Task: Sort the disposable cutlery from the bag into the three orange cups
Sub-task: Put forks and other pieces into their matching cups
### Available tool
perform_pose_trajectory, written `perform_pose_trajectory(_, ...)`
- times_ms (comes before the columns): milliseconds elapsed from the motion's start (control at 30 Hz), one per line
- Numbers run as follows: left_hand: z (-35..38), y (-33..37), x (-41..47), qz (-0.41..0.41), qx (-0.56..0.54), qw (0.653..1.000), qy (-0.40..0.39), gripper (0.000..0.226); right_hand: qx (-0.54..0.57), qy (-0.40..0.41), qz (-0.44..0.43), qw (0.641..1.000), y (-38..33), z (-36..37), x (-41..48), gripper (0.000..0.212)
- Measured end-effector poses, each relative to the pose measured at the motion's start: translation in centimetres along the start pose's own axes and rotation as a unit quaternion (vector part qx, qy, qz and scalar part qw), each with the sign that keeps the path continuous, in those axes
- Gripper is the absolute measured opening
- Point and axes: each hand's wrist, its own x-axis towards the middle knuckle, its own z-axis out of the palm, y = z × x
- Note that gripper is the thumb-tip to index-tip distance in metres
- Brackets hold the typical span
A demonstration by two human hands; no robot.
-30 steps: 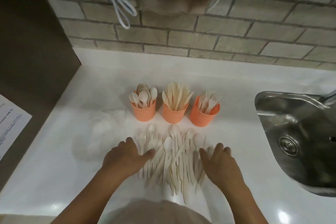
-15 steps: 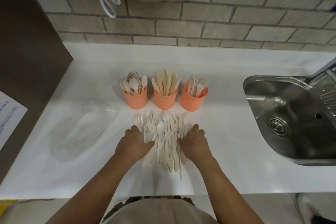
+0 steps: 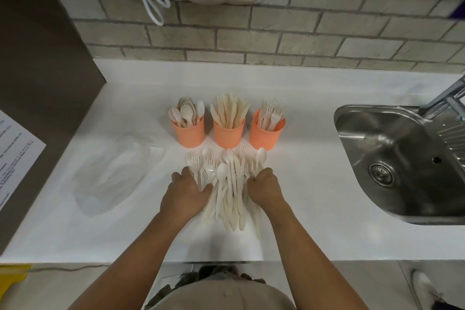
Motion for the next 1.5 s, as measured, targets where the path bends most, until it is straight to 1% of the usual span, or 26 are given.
perform_pose_trajectory(133, -0.1, -0.1, -0.5, 0.008, -0.034, 0.999, 0.041, 0.077, -0.022, 0.0, 0.002, 1.0, 0.3, -1.5, -0.4, 0.025)
perform_pose_trajectory(200, -0.3, 0.1, -0.6, 0.016, -0.048, 0.997, 0.053, 0.075, -0.018, 0.001, -0.008, 1.0, 0.6, -2.3, -0.5, 0.02)
perform_pose_trajectory(267, -0.4, 0.4, -0.8, 0.038, -0.06, 0.995, 0.07, 0.071, -0.003, -0.002, -0.031, 1.0, 0.9, -3.2, -0.8, 0.017)
perform_pose_trajectory(333, -0.5, 0.9, -1.0, 0.077, -0.094, 0.989, 0.082, 0.063, 0.024, -0.025, -0.054, 0.998, 0.9, -4.0, -1.4, 0.016)
perform_pose_trajectory(400, -0.9, 2.1, -1.4, 0.109, -0.16, 0.979, 0.063, 0.055, 0.108, -0.079, -0.059, 0.989, 0.7, -4.3, -2.2, 0.011)
perform_pose_trajectory(467, -1.5, 3.6, -1.7, 0.121, -0.257, 0.959, 0.012, 0.051, 0.227, -0.15, -0.046, 0.961, 0.1, -4.3, -3.1, 0.006)
perform_pose_trajectory(533, -2.2, 5.3, -1.7, 0.123, -0.348, 0.929, -0.034, 0.049, 0.286, -0.209, -0.05, 0.934, -0.7, -4.0, -4.2, 0.012)
perform_pose_trajectory(600, -2.6, 6.6, -1.1, 0.121, -0.389, 0.912, -0.046, 0.042, 0.293, -0.255, -0.072, 0.919, -1.4, -3.7, -5.0, 0.019)
perform_pose_trajectory(667, -3.1, 7.5, -0.4, 0.129, -0.396, 0.909, -0.033, 0.032, 0.302, -0.292, -0.093, 0.903, -1.7, -3.4, -5.4, 0.033)
perform_pose_trajectory(700, -3.3, 7.8, -0.1, 0.138, -0.393, 0.909, -0.022, 0.027, 0.312, -0.307, -0.099, 0.894, -1.8, -3.3, -5.5, 0.036)
perform_pose_trajectory(767, -3.6, 8.0, 0.2, 0.149, -0.407, 0.901, -0.018, 0.021, 0.335, -0.327, -0.113, 0.876, -1.9, -3.3, -5.5, 0.034)
perform_pose_trajectory(833, -3.8, 7.9, 0.4, 0.137, -0.449, 0.882, -0.043, 0.019, 0.348, -0.339, -0.124, 0.865, -1.8, -3.5, -5.4, 0.032)
perform_pose_trajectory(933, -4.1, 7.7, 0.7, 0.11, -0.508, 0.85, -0.082, 0.023, 0.34, -0.349, -0.125, 0.864, -1.6, -3.7, -5.3, 0.028)
perform_pose_trajectory(1033, -4.8, 7.6, 0.8, 0.115, -0.523, 0.84, -0.09, 0.027, 0.323, -0.365, -0.123, 0.864, -1.4, -3.8, -5.0, 0.022)
perform_pose_trajectory(1100, -5.4, 7.7, 1.1, 0.124, -0.525, 0.839, -0.066, 0.026, 0.311, -0.376, -0.125, 0.864, -1.3, -3.9, -4.8, 0.025)
perform_pose_trajectory(1133, -5.8, 7.6, 1.3, 0.13, -0.526, 0.84, -0.042, 0.025, 0.301, -0.379, -0.126, 0.866, -1.2, -4.0, -4.7, 0.027)
perform_pose_trajectory(1167, -6.3, 7.6, 1.5, 0.136, -0.527, 0.839, -0.007, 0.024, 0.288, -0.379, -0.127, 0.87, -1.0, -4.0, -4.5, 0.029)
perform_pose_trajectory(1233, -7.2, 7.2, 1.9, 0.146, -0.521, 0.837, 0.087, 0.019, 0.259, -0.366, -0.118, 0.886, -0.6, -4.2, -4.3, 0.031)
perform_pose_trajectory(1333, -8.6, 6.2, 2.3, 0.161, -0.485, 0.833, 0.214, 0.011, 0.23, -0.306, -0.095, 0.919, 0.0, -4.4, -3.7, 0.029)
perform_pose_trajectory(1400, -9.5, 5.5, 2.6, 0.171, -0.458, 0.832, 0.262, 0.01, 0.233, -0.248, -0.082, 0.937, 0.2, -4.4, -3.2, 0.03)
perform_pose_trajectory(1500, -11.3, 4.8, 3.3, 0.179, -0.436, 0.82, 0.326, 0.013, 0.263, -0.18, -0.058, 0.946, 0.1, -4.4, -2.5, 0.029)
